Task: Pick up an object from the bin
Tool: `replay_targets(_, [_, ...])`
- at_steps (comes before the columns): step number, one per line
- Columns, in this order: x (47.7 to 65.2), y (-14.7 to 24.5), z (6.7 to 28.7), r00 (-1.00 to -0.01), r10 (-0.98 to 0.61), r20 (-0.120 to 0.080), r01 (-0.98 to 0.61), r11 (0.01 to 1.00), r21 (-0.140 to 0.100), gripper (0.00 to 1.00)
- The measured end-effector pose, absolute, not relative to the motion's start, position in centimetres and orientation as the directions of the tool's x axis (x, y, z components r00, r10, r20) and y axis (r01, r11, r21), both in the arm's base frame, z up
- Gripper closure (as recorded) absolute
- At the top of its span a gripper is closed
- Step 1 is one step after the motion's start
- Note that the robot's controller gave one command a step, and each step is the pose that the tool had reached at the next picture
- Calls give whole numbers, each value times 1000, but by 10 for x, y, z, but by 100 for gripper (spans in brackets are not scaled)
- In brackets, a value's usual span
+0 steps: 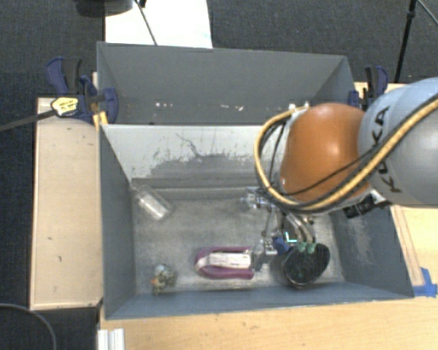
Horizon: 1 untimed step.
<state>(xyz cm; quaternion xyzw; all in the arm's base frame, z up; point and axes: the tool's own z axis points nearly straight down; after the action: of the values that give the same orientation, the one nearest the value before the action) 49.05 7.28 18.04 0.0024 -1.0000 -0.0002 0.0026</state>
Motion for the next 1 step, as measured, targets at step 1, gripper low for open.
replay_targets(1, [480, 94, 125, -999, -37, 5, -37, 999, 1, 0])
